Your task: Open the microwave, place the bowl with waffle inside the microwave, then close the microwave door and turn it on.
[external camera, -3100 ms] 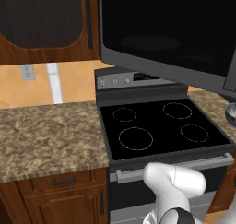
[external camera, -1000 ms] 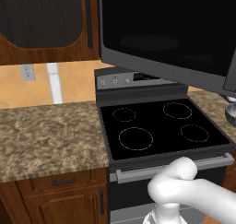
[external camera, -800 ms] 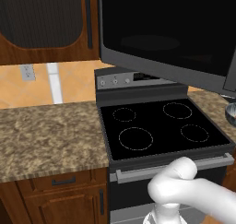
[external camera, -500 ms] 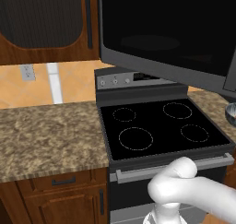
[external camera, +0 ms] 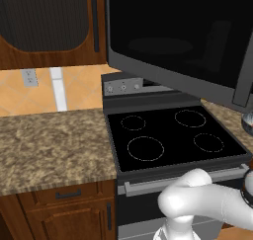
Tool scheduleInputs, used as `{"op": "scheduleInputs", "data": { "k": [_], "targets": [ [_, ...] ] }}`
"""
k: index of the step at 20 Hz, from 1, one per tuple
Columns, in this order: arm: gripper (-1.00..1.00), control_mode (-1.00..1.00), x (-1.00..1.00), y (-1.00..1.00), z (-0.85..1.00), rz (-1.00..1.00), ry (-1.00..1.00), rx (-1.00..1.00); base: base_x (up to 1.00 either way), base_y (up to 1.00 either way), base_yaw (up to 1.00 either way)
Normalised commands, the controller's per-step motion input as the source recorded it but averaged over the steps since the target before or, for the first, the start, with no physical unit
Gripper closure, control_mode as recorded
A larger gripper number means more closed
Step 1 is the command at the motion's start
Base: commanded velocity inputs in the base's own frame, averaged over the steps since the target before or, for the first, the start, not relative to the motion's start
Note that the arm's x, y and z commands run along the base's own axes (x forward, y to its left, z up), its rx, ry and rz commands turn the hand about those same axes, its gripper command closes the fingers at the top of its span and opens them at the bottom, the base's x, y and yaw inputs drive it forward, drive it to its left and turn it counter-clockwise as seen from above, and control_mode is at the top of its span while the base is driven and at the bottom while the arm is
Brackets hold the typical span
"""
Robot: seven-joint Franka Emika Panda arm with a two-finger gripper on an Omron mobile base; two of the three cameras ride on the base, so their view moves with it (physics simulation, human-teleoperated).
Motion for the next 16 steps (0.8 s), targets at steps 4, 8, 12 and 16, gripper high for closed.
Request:
{"op": "scheduleInputs", "data": {
  "k": [4, 8, 12, 16],
  "targets": [
    [-1.0, -1.0, -0.49, 1.0, 0.54, 0.24, 0.0, -0.18, 0.0, 0.0, 0.0],
    [-1.0, -1.0, -0.66, 1.0, 0.36, 0.25, -0.12, -0.22, 0.0, 0.0, 0.0],
    [-1.0, -1.0, -0.9, 1.0, 0.03, 0.19, -0.29, -0.26, 0.0, 0.0, 0.0],
    [-1.0, -1.0, -1.0, 0.11, -0.88, 0.09, -0.54, -0.09, 0.0, 0.0, 0.0]
  ]
}}
